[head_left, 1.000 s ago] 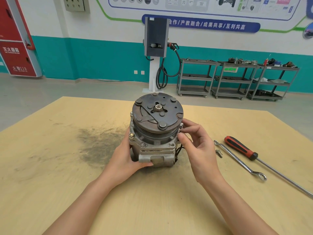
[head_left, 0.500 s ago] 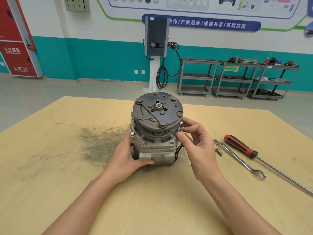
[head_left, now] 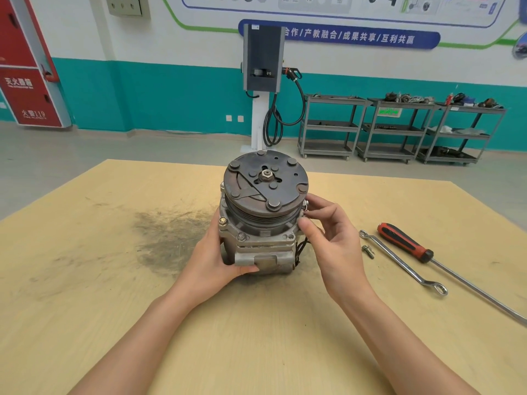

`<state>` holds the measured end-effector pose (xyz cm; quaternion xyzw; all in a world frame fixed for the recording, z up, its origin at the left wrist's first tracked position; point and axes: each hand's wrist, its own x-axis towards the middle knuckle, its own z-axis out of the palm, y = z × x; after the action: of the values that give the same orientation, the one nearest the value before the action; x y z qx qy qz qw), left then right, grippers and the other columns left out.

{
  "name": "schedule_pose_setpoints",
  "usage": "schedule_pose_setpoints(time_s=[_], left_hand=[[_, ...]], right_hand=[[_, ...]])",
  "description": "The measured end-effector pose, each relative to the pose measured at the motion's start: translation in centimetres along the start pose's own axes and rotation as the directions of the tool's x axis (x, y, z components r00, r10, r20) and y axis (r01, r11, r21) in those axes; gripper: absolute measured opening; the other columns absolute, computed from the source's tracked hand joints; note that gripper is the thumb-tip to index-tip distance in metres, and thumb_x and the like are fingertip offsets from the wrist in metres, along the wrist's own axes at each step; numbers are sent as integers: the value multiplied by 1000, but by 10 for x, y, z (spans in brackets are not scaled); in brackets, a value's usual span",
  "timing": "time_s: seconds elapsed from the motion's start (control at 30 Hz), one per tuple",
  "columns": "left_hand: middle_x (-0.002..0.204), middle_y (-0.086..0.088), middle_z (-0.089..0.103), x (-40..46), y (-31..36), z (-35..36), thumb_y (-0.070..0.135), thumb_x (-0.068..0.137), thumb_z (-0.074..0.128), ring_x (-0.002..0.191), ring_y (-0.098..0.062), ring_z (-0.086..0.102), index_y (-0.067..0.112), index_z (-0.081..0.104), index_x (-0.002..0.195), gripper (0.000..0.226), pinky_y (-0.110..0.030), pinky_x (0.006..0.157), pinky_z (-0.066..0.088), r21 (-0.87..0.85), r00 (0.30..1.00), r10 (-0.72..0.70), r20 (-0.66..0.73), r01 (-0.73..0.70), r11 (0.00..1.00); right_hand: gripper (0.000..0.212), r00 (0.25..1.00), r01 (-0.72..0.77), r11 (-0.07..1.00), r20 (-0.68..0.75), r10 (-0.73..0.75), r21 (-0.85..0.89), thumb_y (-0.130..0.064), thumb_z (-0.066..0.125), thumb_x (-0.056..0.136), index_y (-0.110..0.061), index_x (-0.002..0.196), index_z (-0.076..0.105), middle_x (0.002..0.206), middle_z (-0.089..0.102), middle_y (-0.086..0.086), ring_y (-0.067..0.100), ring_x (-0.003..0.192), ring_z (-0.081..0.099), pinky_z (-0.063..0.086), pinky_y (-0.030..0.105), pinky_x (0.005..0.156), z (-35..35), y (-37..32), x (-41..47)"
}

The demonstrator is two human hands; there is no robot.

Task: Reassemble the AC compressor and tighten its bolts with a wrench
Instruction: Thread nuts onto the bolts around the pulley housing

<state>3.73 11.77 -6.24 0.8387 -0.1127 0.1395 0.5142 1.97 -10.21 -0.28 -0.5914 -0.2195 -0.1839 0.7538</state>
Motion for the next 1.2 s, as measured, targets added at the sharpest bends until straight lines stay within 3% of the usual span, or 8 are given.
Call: schedule_pose_setpoints(time_s=[0.17,0.43,0.57,0.8,0.93,1.03,1.1,1.2], left_hand=[[107,53,51,1,1,0,32,60,92,103,30,47,17,37,141,99,6,75,37,-3,1000,4,4,-4,1000],[114,48,53,-1,6,-2,47,55,88,109,25,48,20,36,143,106,4,79,38,-39,1000,16,11,-16,999],[113,48,53,-2,10,-2,60,49,83,107,25,49,20,37,142,111,5,78,37,-50,1000,13,7,-13,999],[112,50,52,-2,9,-2,47,55,89,108,26,48,19,36,141,105,5,79,37,-28,1000,9,9,-9,1000],[112,50,52,-4,13,-3,67,47,82,106,28,47,20,37,141,115,6,77,37,-42,1000,5,7,-4,999],[109,53,51,-5,14,-3,69,45,79,103,30,47,19,37,139,115,6,76,36,-47,1000,5,4,-5,999],[107,56,49,-5,14,-3,67,45,79,101,33,44,22,36,137,111,7,75,35,-37,1000,11,2,-11,999],[108,55,48,-4,15,-2,66,45,79,102,33,44,27,35,136,108,7,76,35,-20,1000,16,5,-16,1000]], right_hand=[[13,998,29,998,61,-26,-50,-11,56,92,-15,100,66,129,62,-7,11,126,54,46,18,95,-4,1,-3],[5,1000,7,1000,23,-7,7,-4,59,89,-9,89,59,125,65,-3,10,121,58,49,18,90,0,1,-1],[9,998,27,999,54,-25,-35,-7,57,91,-11,97,63,129,63,-3,13,125,55,47,19,94,-3,1,-2],[10,997,19,998,72,-15,-62,0,55,92,-9,92,61,127,63,-2,12,124,56,48,20,93,-4,0,0],[13,998,14,997,61,-9,-72,5,55,93,-7,91,59,126,63,-1,9,122,57,49,17,91,-4,-1,-1],[11,996,14,995,86,-5,-100,-1,58,92,-9,97,62,122,67,-5,8,116,60,49,16,90,-9,-10,1],[13,999,44,987,38,-39,-152,-6,59,92,-11,104,63,117,69,-3,10,112,63,49,17,90,-21,-19,7],[11,978,-5,949,-200,-62,-317,-9,59,94,-17,97,65,99,73,-1,13,95,68,53,24,83,-51,-28,15]])
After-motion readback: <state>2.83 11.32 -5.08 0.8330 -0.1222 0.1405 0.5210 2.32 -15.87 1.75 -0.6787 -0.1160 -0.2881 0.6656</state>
